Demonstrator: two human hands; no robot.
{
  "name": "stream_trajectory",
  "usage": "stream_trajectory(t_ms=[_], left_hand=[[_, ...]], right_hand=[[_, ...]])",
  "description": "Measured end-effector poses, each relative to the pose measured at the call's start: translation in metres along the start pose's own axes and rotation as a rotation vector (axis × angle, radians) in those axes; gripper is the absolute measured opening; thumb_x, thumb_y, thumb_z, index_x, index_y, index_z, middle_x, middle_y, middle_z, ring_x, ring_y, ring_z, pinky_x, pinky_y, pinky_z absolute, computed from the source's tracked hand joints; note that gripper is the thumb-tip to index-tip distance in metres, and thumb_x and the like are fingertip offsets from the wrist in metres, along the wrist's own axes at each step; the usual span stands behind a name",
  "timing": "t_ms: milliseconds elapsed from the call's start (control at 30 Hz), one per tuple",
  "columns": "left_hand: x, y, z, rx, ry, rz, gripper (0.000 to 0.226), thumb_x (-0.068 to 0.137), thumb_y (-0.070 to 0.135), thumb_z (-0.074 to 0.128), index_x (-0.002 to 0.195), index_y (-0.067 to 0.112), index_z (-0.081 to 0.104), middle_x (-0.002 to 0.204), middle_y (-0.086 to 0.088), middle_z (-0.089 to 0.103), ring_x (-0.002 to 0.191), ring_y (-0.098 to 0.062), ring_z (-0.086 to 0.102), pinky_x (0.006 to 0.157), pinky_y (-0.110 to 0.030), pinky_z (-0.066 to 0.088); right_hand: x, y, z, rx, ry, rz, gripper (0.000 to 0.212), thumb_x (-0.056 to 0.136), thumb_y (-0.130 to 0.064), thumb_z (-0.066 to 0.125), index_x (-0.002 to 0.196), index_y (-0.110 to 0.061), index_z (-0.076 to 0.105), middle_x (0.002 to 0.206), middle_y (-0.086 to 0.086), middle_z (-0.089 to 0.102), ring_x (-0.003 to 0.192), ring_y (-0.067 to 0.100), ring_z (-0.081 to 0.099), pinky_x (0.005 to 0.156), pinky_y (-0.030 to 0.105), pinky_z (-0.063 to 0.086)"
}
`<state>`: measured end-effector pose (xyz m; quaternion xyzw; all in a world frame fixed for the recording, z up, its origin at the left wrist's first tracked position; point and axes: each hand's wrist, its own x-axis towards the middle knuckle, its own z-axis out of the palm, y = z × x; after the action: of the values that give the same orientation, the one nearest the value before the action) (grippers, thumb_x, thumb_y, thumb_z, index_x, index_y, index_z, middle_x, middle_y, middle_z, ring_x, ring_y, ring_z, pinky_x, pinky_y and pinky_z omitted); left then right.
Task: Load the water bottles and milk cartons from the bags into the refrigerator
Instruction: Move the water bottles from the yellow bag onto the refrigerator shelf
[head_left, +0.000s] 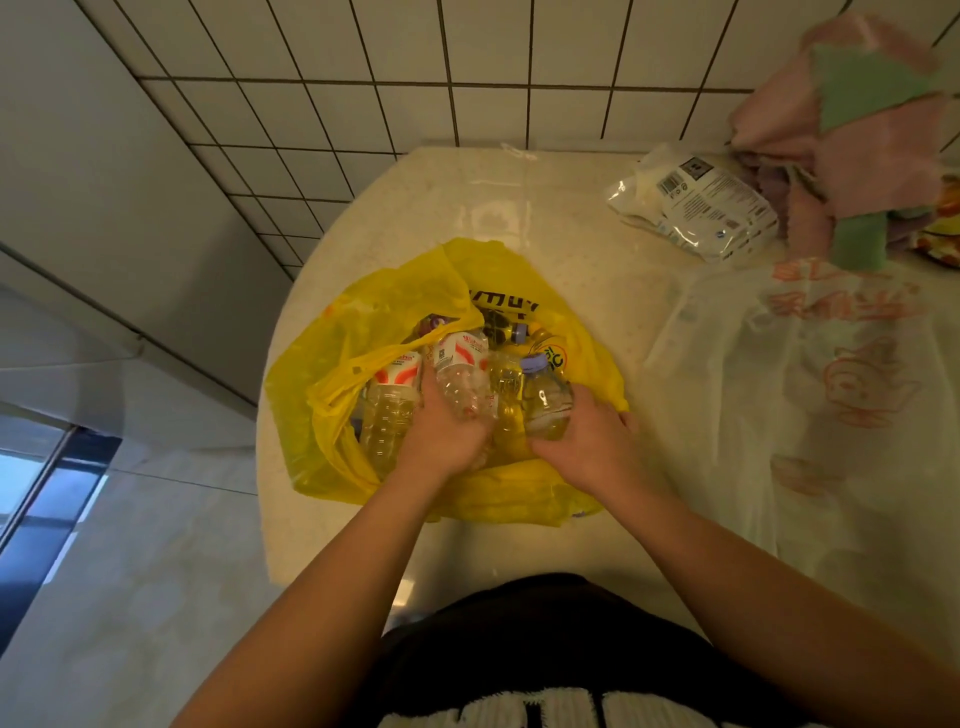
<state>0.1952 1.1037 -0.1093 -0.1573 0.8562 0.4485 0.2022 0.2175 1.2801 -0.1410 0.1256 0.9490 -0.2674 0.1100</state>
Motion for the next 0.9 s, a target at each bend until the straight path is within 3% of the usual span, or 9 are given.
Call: stream_trajectory(t_ms=[67,200,300,367,467,600,767,900], left_hand=[[-0.007,0.004,-0.005,-0.171,-0.041,-0.025,0.097,0.083,0.027,0.075,0.156,0.025,0.010,0.146,0.000,0.044,0.133,-0.026,0.045,0.107,-0.040,0.038],[-0.027,-0.003,-0.008,-0.357,-0.106,-0.132,0.053,0.086,0.026,0.069,0.134,0.027,0.048,0.109,0.007,0.063,0.096,-0.016,0.062,0.078,-0.030,0.048],[-0.041,-0.014,-0.006,-0.541,-0.187,-0.255,0.032,0.089,0.025,0.063,0.121,0.024,0.060,0.100,-0.004,0.073,0.087,-0.024,0.070,0.074,-0.034,0.054],[-0.052,-0.018,-0.008,-0.692,-0.252,-0.290,0.026,0.088,0.019,0.061,0.113,0.015,0.064,0.092,-0.011,0.073,0.077,-0.027,0.070,0.073,-0.035,0.054],[-0.068,-0.028,-0.013,-0.860,-0.333,-0.274,0.034,0.079,0.017,0.062,0.110,0.004,0.064,0.089,-0.016,0.071,0.079,-0.028,0.068,0.073,-0.035,0.053],[-0.089,-0.036,-0.019,-0.940,-0.375,-0.189,0.039,0.067,0.005,0.068,0.106,0.002,0.064,0.091,-0.021,0.064,0.081,-0.030,0.065,0.066,-0.036,0.053],[-0.109,-0.046,-0.024,-0.934,-0.340,-0.084,0.078,0.052,0.010,0.076,0.126,0.000,0.053,0.100,-0.024,0.063,0.083,-0.032,0.064,0.062,-0.038,0.053],[-0.124,-0.059,-0.032,-0.954,-0.327,-0.073,0.089,0.047,0.011,0.078,0.131,0.008,0.051,0.109,-0.021,0.066,0.093,-0.033,0.068,0.074,-0.044,0.058]], right_hand=[[-0.007,0.002,-0.009,0.127,0.004,0.003,0.067,0.067,-0.056,0.072,0.123,-0.030,0.048,0.113,-0.009,0.066,0.113,0.018,0.057,0.104,0.041,0.029],[-0.023,0.005,-0.026,0.321,0.091,-0.056,0.065,0.059,-0.051,0.076,0.117,-0.035,0.050,0.104,-0.018,0.064,0.104,0.009,0.055,0.107,0.040,0.030],[-0.035,0.003,-0.041,0.466,0.160,-0.062,0.075,0.063,-0.041,0.084,0.128,-0.035,0.047,0.107,-0.024,0.055,0.107,0.002,0.040,0.108,0.037,0.035],[-0.041,0.001,-0.051,0.607,0.192,-0.100,0.076,0.060,-0.042,0.086,0.126,-0.036,0.049,0.110,-0.023,0.058,0.111,0.006,0.051,0.097,0.035,0.047],[-0.047,-0.001,-0.062,0.857,0.231,-0.188,0.064,0.060,-0.034,0.087,0.116,-0.030,0.055,0.107,-0.011,0.066,0.099,0.006,0.066,0.083,0.024,0.052],[-0.048,-0.003,-0.070,1.161,0.209,-0.219,0.062,0.068,-0.033,0.079,0.121,-0.009,0.058,0.109,0.005,0.070,0.103,0.020,0.068,0.084,0.032,0.055],[-0.059,-0.020,-0.073,1.640,-0.108,-0.030,0.060,0.069,-0.035,0.072,0.120,-0.008,0.056,0.098,0.001,0.073,0.089,0.017,0.071,0.069,0.031,0.057],[-0.072,-0.028,-0.065,1.676,-0.337,0.179,0.045,0.083,-0.051,0.055,0.110,-0.016,0.064,0.092,0.002,0.073,0.079,0.018,0.073,0.063,0.034,0.058]])
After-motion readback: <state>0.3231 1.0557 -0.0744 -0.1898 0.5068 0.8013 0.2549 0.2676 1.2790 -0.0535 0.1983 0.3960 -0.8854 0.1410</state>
